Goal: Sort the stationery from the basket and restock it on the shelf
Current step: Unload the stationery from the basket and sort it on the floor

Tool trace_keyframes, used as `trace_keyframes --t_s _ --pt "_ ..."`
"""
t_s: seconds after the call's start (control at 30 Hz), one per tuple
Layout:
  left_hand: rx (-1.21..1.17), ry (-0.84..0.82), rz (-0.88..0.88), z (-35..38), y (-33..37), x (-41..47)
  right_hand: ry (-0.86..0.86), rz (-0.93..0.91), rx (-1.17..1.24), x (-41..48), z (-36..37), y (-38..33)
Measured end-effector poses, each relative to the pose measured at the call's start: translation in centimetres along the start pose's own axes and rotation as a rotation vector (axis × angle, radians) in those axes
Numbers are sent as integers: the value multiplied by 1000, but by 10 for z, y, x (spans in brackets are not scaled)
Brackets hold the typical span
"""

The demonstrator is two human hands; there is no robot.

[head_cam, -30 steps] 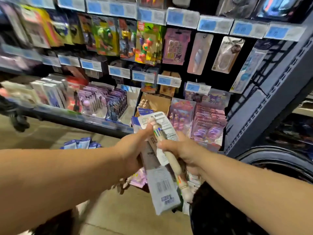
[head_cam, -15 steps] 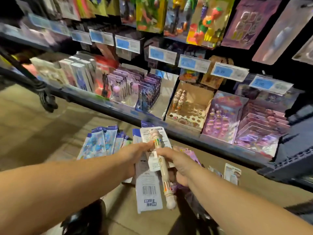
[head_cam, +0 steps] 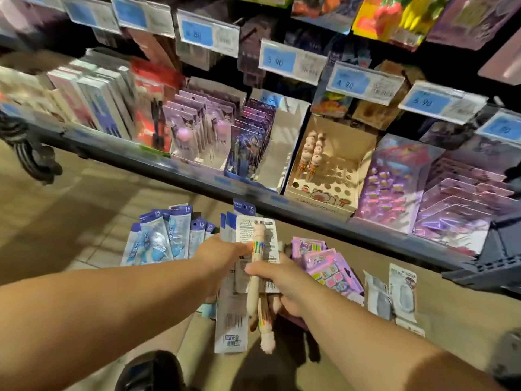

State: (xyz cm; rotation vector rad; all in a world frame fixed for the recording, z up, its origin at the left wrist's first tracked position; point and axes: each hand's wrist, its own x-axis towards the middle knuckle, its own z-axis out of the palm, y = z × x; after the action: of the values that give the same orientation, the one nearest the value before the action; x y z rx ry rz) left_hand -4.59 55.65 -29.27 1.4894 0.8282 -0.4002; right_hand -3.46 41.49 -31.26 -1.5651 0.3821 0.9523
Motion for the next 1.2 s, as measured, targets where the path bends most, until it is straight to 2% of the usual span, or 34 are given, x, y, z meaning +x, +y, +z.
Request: trace_keyframes --t_s 0.43,0.8,0.93,1.03,1.2 --pt "-39 -71 -72 -4 8 61 98 158 173 43 -9 22" --pt "-165 -92 -173 -24 -5 99 66 79 112 57 10 33" --pt "-186 -47 -94 -41 -4 112 243 57 88 71 7 37" --pt "-199 6 -49 -63 -5 127 369 93 -40 81 -1 44" --pt "-107 73 -96 -82 -12 127 401 167 -393 86 -3 49"
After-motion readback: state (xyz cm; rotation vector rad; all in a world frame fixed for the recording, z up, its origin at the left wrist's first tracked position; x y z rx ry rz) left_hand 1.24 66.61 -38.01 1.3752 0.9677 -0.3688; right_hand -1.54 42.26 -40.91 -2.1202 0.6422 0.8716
